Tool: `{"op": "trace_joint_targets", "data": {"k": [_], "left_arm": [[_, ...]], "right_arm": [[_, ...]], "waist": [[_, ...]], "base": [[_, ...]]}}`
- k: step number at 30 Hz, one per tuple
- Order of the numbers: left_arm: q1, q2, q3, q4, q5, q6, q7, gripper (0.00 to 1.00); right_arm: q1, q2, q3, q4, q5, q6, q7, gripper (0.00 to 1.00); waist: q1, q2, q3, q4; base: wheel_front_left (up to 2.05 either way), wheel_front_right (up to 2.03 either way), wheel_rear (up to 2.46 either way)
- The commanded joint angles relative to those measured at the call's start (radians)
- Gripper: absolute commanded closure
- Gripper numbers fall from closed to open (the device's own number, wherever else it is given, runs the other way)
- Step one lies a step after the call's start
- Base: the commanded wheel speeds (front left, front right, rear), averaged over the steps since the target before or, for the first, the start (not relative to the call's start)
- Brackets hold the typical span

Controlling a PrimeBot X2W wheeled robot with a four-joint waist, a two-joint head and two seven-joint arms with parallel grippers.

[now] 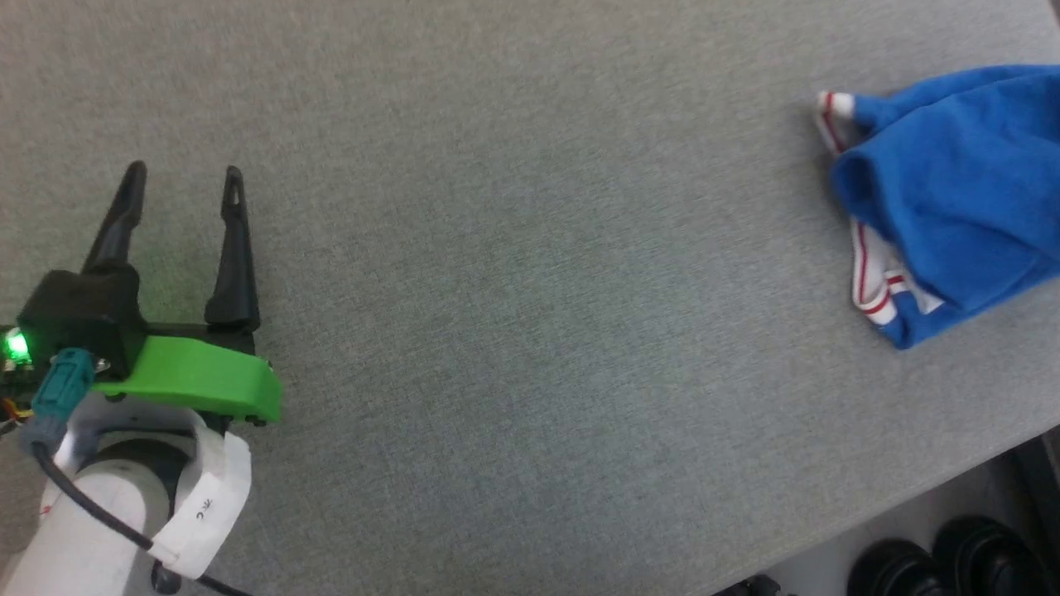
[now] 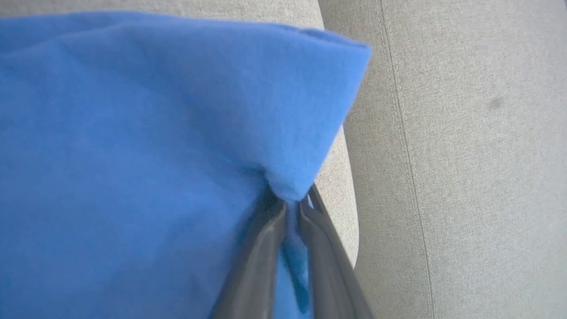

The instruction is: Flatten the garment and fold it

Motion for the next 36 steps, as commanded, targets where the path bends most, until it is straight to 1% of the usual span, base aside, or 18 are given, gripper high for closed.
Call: {"op": "trace_joint_targets", "data": {"k": [1, 2, 3, 4, 5, 10, 16, 23, 27, 32, 36], "left_arm": [[0.003, 0.013, 0.006, -0.015, 0.009, 0.010, 0.009, 0.00], [0.007, 0.017, 0.009, -0.026, 0.011, 0.014, 0.015, 0.00], [0.010, 0.020, 0.011, -0.033, 0.013, 0.016, 0.019, 0.00], [0.014, 0.023, 0.013, -0.039, 0.014, 0.019, 0.023, 0.00], [0.016, 0.025, 0.014, -0.044, 0.015, 0.021, 0.026, 0.00], [0.026, 0.026, 0.014, -0.050, 0.011, 0.024, 0.030, 0.00], [0.035, 0.014, 0.010, -0.022, -0.003, 0.022, 0.003, 0.00], [0.068, -0.027, 0.020, 0.062, -0.060, 0.010, -0.085, 0.00], [0.092, -0.060, 0.031, 0.122, -0.102, -0.001, -0.152, 0.00], [0.127, -0.107, 0.043, 0.202, -0.154, -0.018, -0.238, 0.00], [0.156, -0.135, 0.050, 0.253, -0.187, -0.031, -0.294, 0.00]], "right_arm": [[-0.027, 0.002, -0.011, 0.023, -0.012, -0.002, -0.026, 1.00], [-0.039, 0.001, -0.016, 0.041, -0.024, -0.002, -0.057, 1.00], [-0.045, 0.003, -0.016, 0.059, -0.030, -0.002, -0.071, 0.95], [-0.051, 0.007, -0.016, 0.083, -0.031, -0.002, -0.077, 0.39], [-0.057, 0.008, -0.017, 0.098, -0.035, -0.002, -0.088, 0.00], [-0.087, 0.012, -0.014, 0.173, -0.052, -0.002, -0.127, 0.00], [-0.130, -0.002, -0.011, 0.198, -0.041, -0.002, -0.200, 0.00], [-0.181, -0.013, 0.025, 0.117, 0.000, -0.002, -0.311, 0.00], [-0.205, -0.003, 0.041, 0.048, -0.004, -0.002, -0.409, 0.00], [-0.199, 0.070, 0.037, -0.014, 0.010, -0.002, -0.522, 0.00], [-0.162, 0.150, 0.028, -0.061, -0.004, -0.002, -0.595, 0.00]], "waist": [[-0.0003, -0.0001, 0.073, 0.015], [-0.0003, -0.0001, 0.077, 0.015], [-0.0003, -0.0001, 0.078, 0.016], [-0.0003, -0.0001, 0.078, 0.017], [-0.0003, -0.0001, 0.078, 0.017], [-0.0003, -0.0001, 0.064, 0.016], [-0.0003, -0.0001, 0.008, 0.012], [-0.0003, -0.0001, -0.132, 0.016], [-0.0003, -0.0001, -0.228, 0.031], [-0.0003, -0.0001, -0.350, 0.070], [-0.0003, -0.0001, -0.430, 0.109]], "base": [[0.00, 0.00, 0.00], [0.00, 0.00, 0.00], [0.00, 0.00, 0.00], [0.00, 0.00, 0.00], [0.00, 0.00, 0.00], [0.00, 0.00, 0.00], [0.00, 0.00, 0.00], [0.00, 0.00, 0.00], [0.00, 0.00, 0.00], [0.00, 0.00, 0.00], [0.00, 0.00, 0.00]]}}
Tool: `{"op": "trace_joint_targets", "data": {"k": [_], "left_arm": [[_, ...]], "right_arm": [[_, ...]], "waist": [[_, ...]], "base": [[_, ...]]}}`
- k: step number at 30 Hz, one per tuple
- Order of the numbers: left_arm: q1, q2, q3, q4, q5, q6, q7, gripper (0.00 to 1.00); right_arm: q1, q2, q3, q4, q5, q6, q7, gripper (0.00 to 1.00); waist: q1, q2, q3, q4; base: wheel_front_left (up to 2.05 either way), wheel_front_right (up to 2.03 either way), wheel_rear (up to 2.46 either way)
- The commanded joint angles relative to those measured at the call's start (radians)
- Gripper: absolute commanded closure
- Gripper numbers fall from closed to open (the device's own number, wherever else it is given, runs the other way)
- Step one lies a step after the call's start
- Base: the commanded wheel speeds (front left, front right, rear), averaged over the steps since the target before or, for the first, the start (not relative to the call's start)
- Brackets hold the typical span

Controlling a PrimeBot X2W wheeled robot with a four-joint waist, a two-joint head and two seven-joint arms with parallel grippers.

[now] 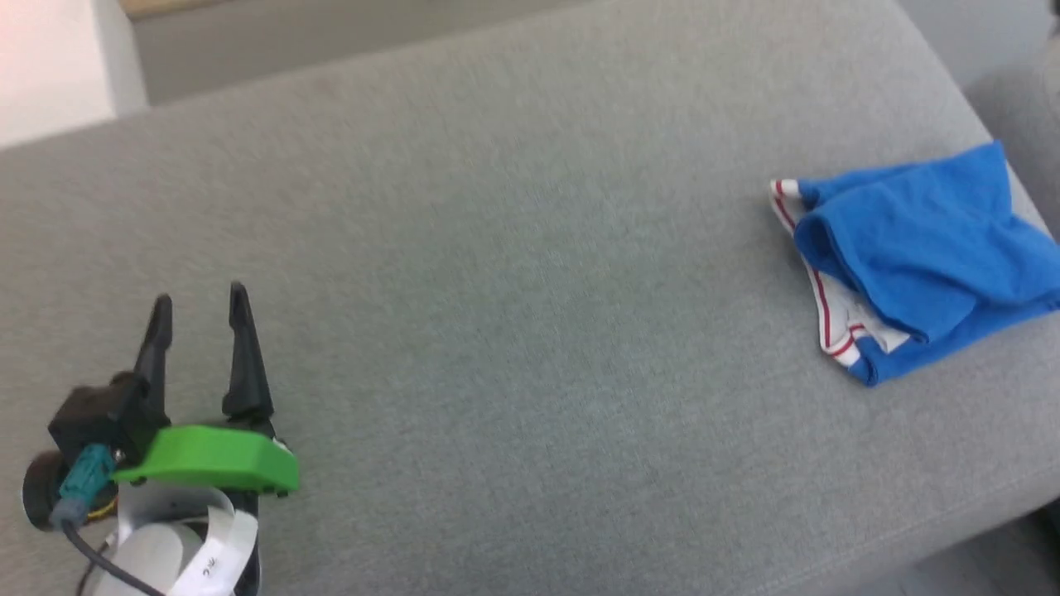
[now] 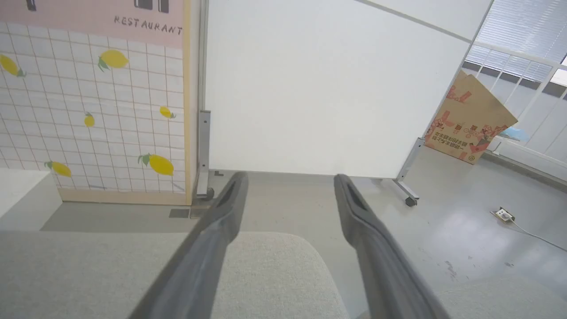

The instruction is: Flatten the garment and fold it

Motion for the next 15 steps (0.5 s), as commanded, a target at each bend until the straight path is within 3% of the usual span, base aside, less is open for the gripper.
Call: {"op": "trace_joint_targets", "data": {"k": [1, 9, 15], "left_arm": [[0.015, -0.005, 0.006, 0.013, -0.009, -0.007, -0.018, 0.00], [0.076, -0.032, 0.031, 0.051, -0.044, -0.014, -0.069, 0.00], [0.097, -0.041, 0.040, 0.055, -0.052, -0.020, -0.084, 0.00]], "right_arm": [[0.032, 0.031, -0.015, -0.016, 0.002, -0.002, -0.028, 0.00], [0.232, 0.188, -0.142, -0.158, -0.043, -0.002, -0.152, 0.00], [0.418, 0.295, -0.246, -0.320, -0.112, -0.002, -0.180, 0.00]], "waist": [[0.0001, -0.0001, -0.143, 0.073], [0.0001, -0.0001, -0.245, 0.161], [0.0001, -0.0001, -0.284, 0.223]], "base": [[0.00, 0.00, 0.00], [0.00, 0.00, 0.00], [0.00, 0.00, 0.00]]}}
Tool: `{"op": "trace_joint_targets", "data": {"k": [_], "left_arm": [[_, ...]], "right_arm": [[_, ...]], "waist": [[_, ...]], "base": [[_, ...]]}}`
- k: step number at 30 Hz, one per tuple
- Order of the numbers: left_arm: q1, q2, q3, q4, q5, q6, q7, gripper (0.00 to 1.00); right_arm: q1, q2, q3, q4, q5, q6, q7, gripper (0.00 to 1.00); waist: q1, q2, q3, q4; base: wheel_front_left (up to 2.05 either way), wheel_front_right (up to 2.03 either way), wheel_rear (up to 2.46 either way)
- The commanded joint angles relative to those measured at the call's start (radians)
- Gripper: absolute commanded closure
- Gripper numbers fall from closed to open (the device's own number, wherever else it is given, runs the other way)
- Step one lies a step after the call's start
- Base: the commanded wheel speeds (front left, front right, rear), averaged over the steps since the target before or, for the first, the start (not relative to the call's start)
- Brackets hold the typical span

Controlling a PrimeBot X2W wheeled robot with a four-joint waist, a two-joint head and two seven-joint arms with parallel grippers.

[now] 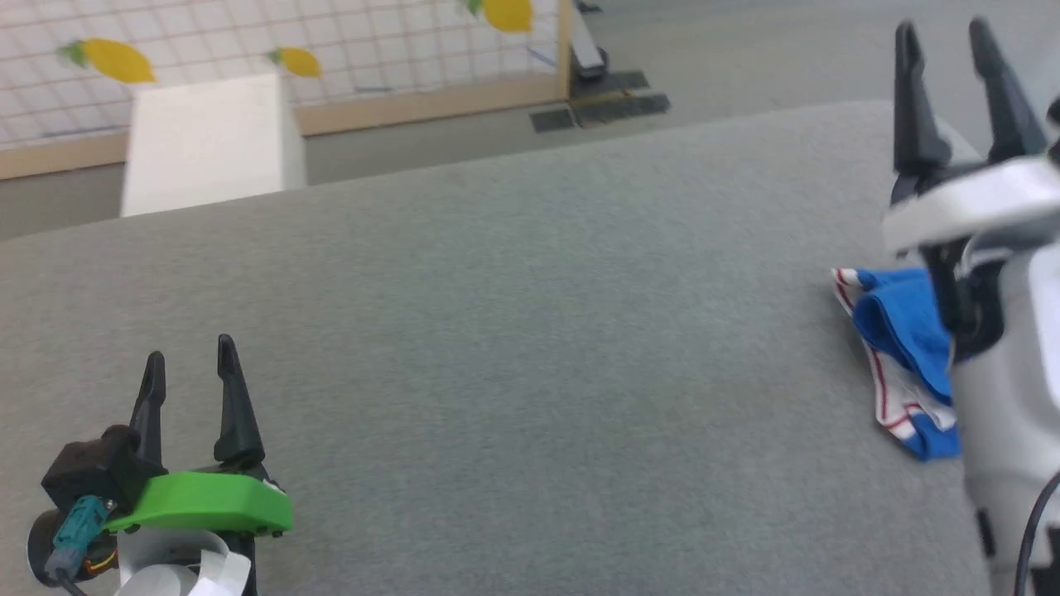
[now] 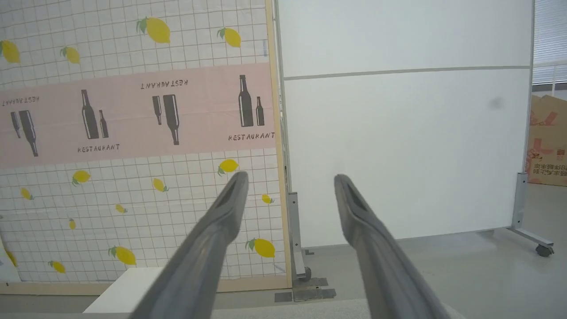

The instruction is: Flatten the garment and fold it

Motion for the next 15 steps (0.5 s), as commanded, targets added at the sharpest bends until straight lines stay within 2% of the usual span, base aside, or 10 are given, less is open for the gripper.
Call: {"op": "trace_joint_targets", "data": {"k": [1, 8, 15], "left_arm": [[0.011, -0.004, 0.003, 0.006, -0.004, -0.007, -0.007, 0.00], [0.012, -0.015, 0.005, 0.035, -0.014, -0.025, -0.016, 0.00], [0.018, -0.028, 0.006, 0.063, -0.029, -0.044, -0.021, 0.00]], "right_arm": [[0.047, 0.026, -0.023, -0.035, -0.015, -0.001, -0.009, 0.00], [0.271, 0.123, -0.112, -0.221, -0.108, -0.001, -0.017, 0.00], [0.445, 0.147, -0.142, -0.317, -0.148, -0.001, -0.027, 0.00]], "waist": [[0.0001, 0.0000, -0.071, 0.083], [0.0001, 0.0000, -0.109, 0.142], [0.0001, 0.0000, -0.131, 0.165]], "base": [[0.00, 0.00, 0.00], [0.00, 0.00, 0.00], [0.00, 0.00, 0.00]]}}
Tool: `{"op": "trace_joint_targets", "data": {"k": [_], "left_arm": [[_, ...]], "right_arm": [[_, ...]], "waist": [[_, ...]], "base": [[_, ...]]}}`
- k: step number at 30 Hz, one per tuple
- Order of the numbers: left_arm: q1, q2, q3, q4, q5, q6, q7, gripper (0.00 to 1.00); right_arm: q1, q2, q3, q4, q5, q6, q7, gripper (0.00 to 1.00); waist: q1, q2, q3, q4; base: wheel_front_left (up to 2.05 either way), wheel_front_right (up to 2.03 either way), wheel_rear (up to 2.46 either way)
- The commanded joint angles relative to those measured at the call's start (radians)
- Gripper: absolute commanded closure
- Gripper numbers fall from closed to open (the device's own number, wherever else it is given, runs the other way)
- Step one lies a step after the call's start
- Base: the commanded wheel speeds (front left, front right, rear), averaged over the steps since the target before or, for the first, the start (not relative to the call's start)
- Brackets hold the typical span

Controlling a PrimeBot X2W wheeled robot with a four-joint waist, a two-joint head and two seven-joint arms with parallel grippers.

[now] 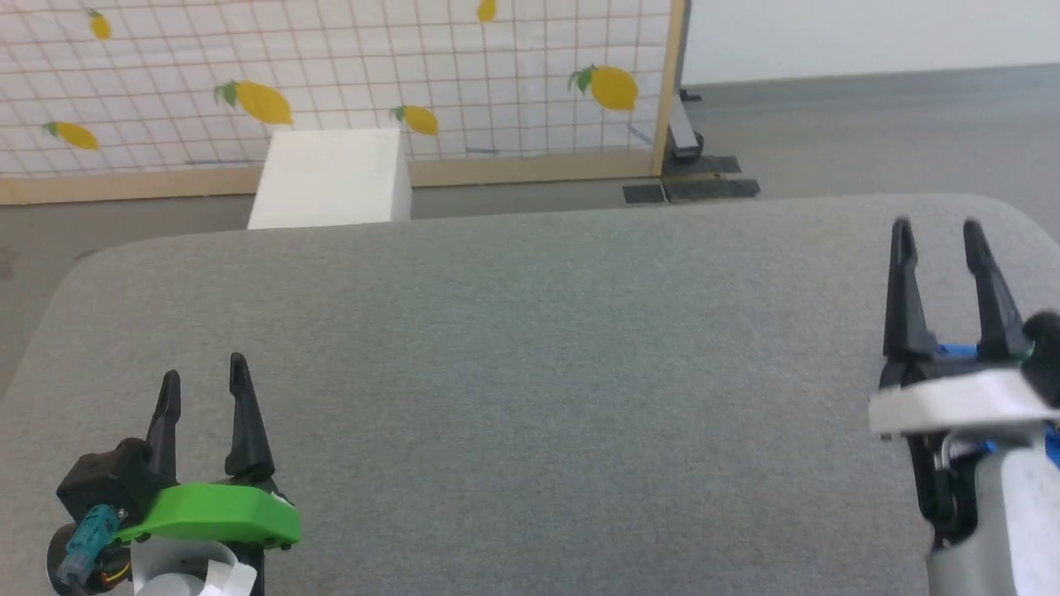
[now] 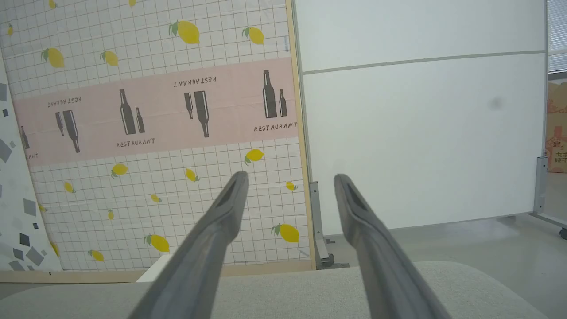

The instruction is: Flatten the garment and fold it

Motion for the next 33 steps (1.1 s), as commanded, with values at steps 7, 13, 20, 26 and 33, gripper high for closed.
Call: {"op": "trace_joint_targets", "data": {"k": [7, 13, 20, 26, 33], "left_arm": [[0.008, 0.003, -0.020, 0.025, -0.012, -0.024, 0.014, 0.00], [0.008, 0.007, -0.050, 0.050, -0.009, -0.029, 0.050, 0.00], [0.009, 0.018, -0.075, 0.080, -0.006, -0.030, 0.093, 0.00], [0.006, 0.020, -0.089, 0.093, -0.007, -0.033, 0.110, 0.00], [-0.006, 0.039, -0.120, 0.108, 0.026, -0.033, 0.125, 0.00]], "right_arm": [[0.135, 0.004, 0.014, -0.015, 0.031, -0.001, -0.011, 0.00], [0.196, 0.004, 0.029, 0.000, 0.019, -0.001, -0.009, 0.00], [0.218, 0.004, 0.057, 0.018, 0.001, -0.001, 0.044, 0.00], [0.225, 0.004, 0.064, 0.029, -0.011, -0.001, 0.104, 0.00], [0.232, 0.004, 0.068, 0.023, -0.010, -0.001, 0.126, 0.00]], "waist": [[0.0001, 0.0000, -0.011, 0.030], [0.0001, 0.0000, -0.007, 0.033], [0.0001, 0.0000, -0.004, 0.027], [0.0001, 0.0000, 0.000, 0.027], [0.0001, 0.0000, 0.003, 0.027]], "base": [[0.00, 0.00, 0.00], [0.00, 0.00, 0.00], [0.00, 0.00, 0.00], [0.00, 0.00, 0.00], [0.00, 0.00, 0.00]]}}
